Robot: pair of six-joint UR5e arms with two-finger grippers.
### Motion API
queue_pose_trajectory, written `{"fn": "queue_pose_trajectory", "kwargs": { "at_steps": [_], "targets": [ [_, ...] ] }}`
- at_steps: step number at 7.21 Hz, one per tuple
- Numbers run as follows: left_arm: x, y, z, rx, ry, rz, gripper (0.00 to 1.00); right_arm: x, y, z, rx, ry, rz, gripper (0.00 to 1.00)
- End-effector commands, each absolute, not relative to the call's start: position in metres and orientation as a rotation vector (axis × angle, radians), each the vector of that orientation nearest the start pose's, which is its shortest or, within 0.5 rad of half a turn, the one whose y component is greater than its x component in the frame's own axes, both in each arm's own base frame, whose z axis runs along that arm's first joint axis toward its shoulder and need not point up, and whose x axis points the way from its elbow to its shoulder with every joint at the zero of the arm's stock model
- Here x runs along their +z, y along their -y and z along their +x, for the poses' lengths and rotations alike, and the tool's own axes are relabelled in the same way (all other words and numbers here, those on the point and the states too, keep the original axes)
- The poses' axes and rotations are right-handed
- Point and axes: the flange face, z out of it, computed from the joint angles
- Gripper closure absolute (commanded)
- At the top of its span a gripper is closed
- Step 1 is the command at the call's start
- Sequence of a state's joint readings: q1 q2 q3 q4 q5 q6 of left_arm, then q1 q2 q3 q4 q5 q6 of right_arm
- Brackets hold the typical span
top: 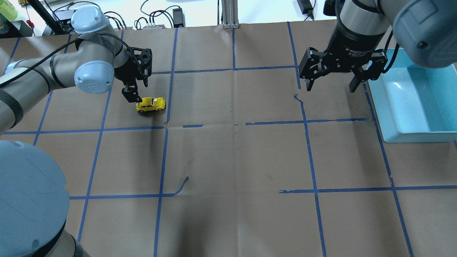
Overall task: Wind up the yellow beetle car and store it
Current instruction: 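Close the left gripper on the yellow car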
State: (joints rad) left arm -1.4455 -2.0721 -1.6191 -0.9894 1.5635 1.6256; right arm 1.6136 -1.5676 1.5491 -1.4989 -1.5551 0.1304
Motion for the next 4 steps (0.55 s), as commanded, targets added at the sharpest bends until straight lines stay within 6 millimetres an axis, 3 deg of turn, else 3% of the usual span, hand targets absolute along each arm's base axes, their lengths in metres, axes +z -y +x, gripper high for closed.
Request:
{"fn": "queue_pose_trajectory", "kwargs": {
  "at_steps": [1,4],
  "targets": [
    [0.2152,0.6562,-0.0523,-0.051,-2.285,2.120,0.07,0.4899,0.4814,0.1556,0.086,-3.127,0.137,0.00],
    [0.2061,0.6518,-0.0526,-0.023,-2.291,2.138,0.15,0.4834,0.4802,0.1556,0.105,-3.127,0.135,0.00]
  ]
}}
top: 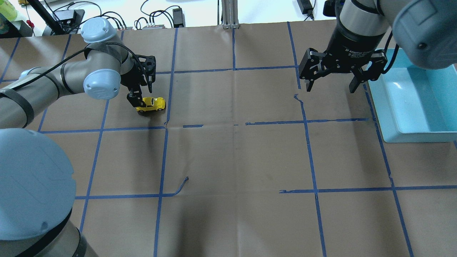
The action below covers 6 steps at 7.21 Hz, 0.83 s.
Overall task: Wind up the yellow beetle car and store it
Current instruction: 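Close the left gripper on the yellow car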
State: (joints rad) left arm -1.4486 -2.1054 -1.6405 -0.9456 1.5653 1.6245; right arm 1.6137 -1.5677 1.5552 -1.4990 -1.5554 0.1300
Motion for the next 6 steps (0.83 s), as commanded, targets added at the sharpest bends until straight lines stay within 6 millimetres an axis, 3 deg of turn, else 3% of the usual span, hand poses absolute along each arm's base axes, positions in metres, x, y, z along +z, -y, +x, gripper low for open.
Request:
{"fn": "queue_pose_trajectory", "kwargs": {
  "at_steps": [1,3,4,6],
  "targets": [
    [0.197,0.650,-0.054,-0.008,-2.301,2.148,0.19,0.480,0.479,0.155,0.117,-3.127,0.135,0.00],
    [0.186,0.640,-0.056,0.014,-2.312,2.164,0.23,0.479,0.478,0.153,0.122,-3.127,0.140,0.00],
    [0.187,0.641,-0.057,0.007,-2.307,2.166,0.36,0.480,0.478,0.153,0.117,-3.127,0.140,0.00],
    [0.197,0.639,-0.056,-0.006,-2.297,2.157,0.76,0.479,0.478,0.152,0.119,-3.127,0.142,0.00]
  ]
}}
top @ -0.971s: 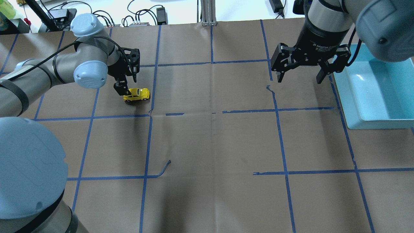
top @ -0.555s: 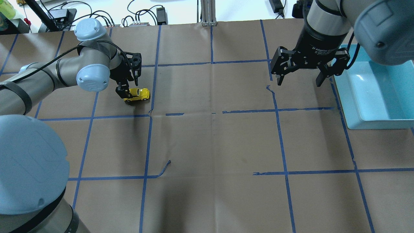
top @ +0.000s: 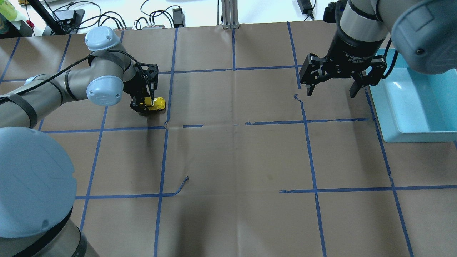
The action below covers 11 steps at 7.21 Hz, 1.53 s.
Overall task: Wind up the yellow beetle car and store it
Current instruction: 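Close the left gripper on the yellow car, then hold the car with the left gripper and drag it backward along the table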
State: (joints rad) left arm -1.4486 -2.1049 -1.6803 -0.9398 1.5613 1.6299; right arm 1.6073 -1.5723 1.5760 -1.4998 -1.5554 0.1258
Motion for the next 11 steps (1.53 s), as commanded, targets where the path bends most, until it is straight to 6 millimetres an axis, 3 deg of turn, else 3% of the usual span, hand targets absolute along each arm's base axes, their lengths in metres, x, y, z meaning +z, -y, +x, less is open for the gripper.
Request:
{"fn": "queue_pose_trajectory", "kwargs": {
  "at_steps": [1,3,6,11],
  "targets": [
    [0.200,0.639,-0.058,-0.013,-2.290,2.157,0.98,0.480,0.479,0.152,0.117,-3.127,0.142,0.00],
    [0.208,0.645,-0.061,-0.047,-2.258,2.176,1.00,0.485,0.479,0.154,0.098,-3.124,0.140,0.00],
    [0.198,0.650,-0.063,-0.043,-2.152,2.295,1.00,0.482,0.479,0.154,0.105,-3.124,0.135,0.00],
    [0.202,0.649,-0.062,-0.062,-2.170,2.283,1.00,0.481,0.479,0.153,0.112,-3.127,0.140,0.00]
  ]
}}
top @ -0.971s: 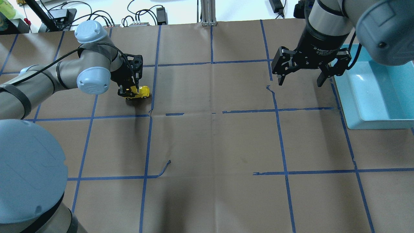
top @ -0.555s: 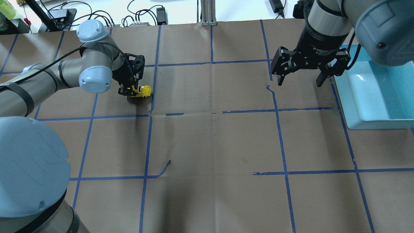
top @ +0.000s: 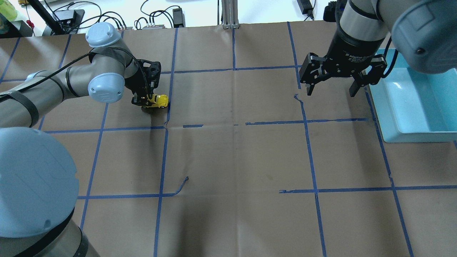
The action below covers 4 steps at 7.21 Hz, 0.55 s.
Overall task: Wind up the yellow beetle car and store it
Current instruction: 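Hold the car with the left gripper and drag it backward along the table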
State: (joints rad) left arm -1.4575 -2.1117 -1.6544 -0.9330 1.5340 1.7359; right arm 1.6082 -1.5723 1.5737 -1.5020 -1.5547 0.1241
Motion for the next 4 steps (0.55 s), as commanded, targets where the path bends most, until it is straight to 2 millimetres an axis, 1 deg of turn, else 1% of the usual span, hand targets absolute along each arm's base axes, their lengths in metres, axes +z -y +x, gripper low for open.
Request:
{"fn": "queue_pose_trajectory", "kwargs": {
  "at_steps": [1,3,4],
  "targets": [
    [0.2021,0.6464,-0.0617,0.053,2.158,-2.271,1.00,0.4805,0.4784,0.1534,0.112,-3.125,0.140,0.00],
    [0.1940,0.6474,-0.0606,0.042,2.155,-2.260,1.00,0.4805,0.4784,0.1536,0.112,-3.124,0.140,0.00],
    [0.1933,0.6485,-0.0604,0.040,2.156,-2.261,1.00,0.4798,0.4787,0.1543,0.115,-3.124,0.138,0.00]
  ]
}}
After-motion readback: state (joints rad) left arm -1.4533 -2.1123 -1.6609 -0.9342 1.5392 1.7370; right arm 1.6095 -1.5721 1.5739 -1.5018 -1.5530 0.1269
